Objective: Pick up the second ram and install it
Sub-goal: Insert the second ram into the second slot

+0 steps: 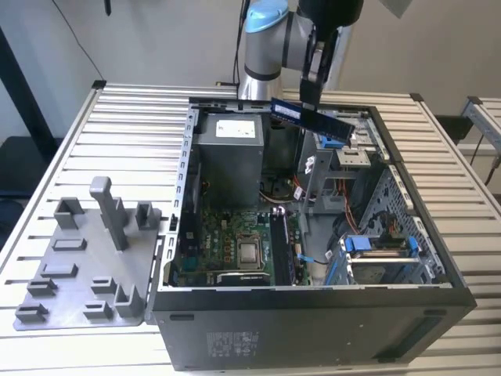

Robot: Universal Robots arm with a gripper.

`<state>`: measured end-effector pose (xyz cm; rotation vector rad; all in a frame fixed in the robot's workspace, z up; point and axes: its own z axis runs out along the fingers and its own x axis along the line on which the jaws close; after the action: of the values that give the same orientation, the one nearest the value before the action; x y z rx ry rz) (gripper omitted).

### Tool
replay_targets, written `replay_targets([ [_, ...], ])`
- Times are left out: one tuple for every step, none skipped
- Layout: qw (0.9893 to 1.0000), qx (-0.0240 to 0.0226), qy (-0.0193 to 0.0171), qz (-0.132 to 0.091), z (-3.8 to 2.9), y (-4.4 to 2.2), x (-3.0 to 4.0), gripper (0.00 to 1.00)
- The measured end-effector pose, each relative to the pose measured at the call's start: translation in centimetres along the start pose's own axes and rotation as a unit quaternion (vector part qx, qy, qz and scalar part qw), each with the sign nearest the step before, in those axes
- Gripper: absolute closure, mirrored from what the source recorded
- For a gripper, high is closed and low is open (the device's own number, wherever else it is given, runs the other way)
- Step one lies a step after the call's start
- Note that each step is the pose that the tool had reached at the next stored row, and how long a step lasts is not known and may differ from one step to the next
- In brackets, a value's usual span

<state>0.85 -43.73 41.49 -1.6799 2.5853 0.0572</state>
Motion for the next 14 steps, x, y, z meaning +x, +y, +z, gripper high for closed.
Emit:
replay_targets([
  [1.0,0.0006,0.0,0.009,0.01,0.0,0.0,0.86],
  [0.9999,0.0012,0.0,0.017,0.01,0.0,0.0,0.86],
  [0.9997,0.0018,0.0,0.026,0.01,0.0,0.0,0.86],
  [0.9994,0.0024,0.0,0.035,0.02,0.0,0.0,0.86],
  [0.9991,0.003,0.0,0.043,0.03,0.0,0.0,0.86],
  [0.9987,0.0036,0.0,0.052,0.03,0.0,0.0,0.86],
  [0.9981,0.0042,0.0,0.061,0.03,0.0,0.0,0.86],
  [0.9976,0.0048,0.0001,0.069,0.04,0.0,0.0,0.86],
  [0.9969,0.0054,0.0,0.078,0.05,0.0,0.0,0.86],
  [0.9963,0.0059,0.0001,0.086,0.05,0.0,0.0,0.86],
  [0.9955,0.0065,0.0001,0.095,0.05,0.0,0.0,0.86],
  [0.9946,0.0072,0.0001,0.104,0.06,0.0,0.0,0.86],
  [0.9936,0.0077,0.0001,0.112,0.06,0.0,0.0,0.86],
  [0.9927,0.0083,0.0001,0.121,0.07,0.0,0.0,0.86],
])
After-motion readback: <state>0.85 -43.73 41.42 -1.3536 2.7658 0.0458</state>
